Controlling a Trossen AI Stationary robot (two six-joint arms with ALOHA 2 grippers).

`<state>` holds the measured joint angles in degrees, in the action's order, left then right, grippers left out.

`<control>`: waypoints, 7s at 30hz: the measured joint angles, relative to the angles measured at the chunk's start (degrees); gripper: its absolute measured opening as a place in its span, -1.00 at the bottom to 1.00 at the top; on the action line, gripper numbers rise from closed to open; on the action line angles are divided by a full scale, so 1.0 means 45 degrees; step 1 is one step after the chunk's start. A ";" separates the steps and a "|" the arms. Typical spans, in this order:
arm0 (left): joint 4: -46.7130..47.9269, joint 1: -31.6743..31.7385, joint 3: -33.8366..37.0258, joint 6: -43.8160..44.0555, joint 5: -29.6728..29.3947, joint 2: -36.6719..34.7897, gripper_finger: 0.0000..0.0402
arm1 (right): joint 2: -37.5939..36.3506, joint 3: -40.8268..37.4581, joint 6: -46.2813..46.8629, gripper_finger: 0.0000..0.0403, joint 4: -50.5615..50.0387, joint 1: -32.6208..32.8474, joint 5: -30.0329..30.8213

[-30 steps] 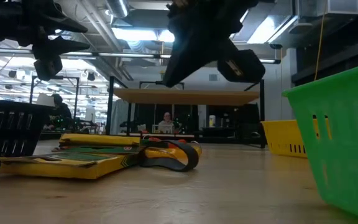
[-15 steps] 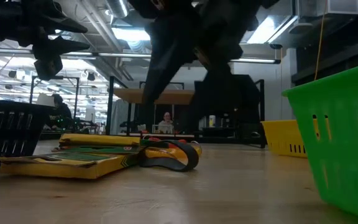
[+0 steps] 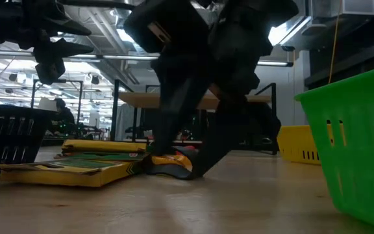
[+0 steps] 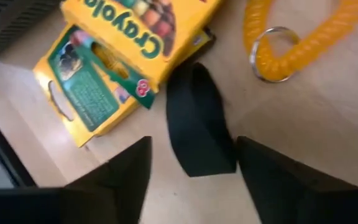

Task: Pick & Place Office Desk Supplies
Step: Put the black rubber band into the yellow basket, then put the yellow crayon box into the black basket

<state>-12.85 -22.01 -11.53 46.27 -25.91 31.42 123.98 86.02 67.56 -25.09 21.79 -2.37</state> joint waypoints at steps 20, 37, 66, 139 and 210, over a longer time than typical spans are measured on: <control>0.0061 -0.0001 0.0000 0.0110 -0.0010 0.0015 -0.38 | -0.1411 -0.0039 0.0477 -0.98 -0.0497 0.0005 0.0794; -0.0007 0.0008 0.0000 0.0401 0.1156 0.0461 -0.38 | -0.7087 -0.0034 0.4573 -1.00 -1.0228 0.1081 0.5921; -0.2819 0.0013 0.0000 0.0679 0.1593 0.4163 -0.38 | -0.7391 -0.6475 0.7323 -0.98 -0.7445 0.1425 0.2948; 0.9322 -0.1002 -0.5987 -1.3604 0.0609 0.8609 0.11 | -0.9480 -0.1831 0.7230 0.22 -1.0903 0.1082 0.8679; -0.0687 0.0003 -0.3508 -2.3233 0.0460 1.2245 -0.23 | -0.9470 -0.1831 0.6788 0.22 -0.9969 0.0086 0.9670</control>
<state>-15.94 -22.00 -27.31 -58.28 -23.84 86.52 81.36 77.78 98.10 -69.95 22.17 41.15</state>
